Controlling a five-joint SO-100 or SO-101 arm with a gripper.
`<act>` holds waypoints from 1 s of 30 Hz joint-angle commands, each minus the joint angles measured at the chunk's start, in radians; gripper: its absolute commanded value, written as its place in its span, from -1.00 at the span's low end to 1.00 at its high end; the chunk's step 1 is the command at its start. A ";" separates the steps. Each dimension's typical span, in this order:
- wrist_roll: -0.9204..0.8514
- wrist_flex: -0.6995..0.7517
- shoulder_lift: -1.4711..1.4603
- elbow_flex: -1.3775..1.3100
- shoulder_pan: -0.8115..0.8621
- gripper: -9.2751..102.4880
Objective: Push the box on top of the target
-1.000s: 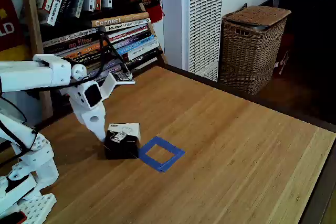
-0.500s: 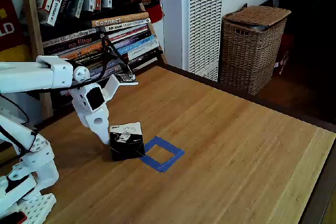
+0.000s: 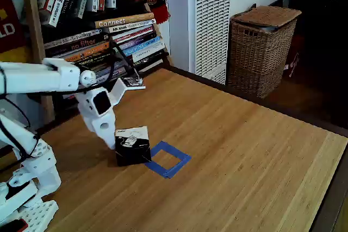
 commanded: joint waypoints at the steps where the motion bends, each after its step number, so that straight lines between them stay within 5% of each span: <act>1: 0.011 -0.015 -0.015 -0.052 -0.006 -0.84; 30: -0.026 -0.008 -0.201 -0.235 0.040 -0.84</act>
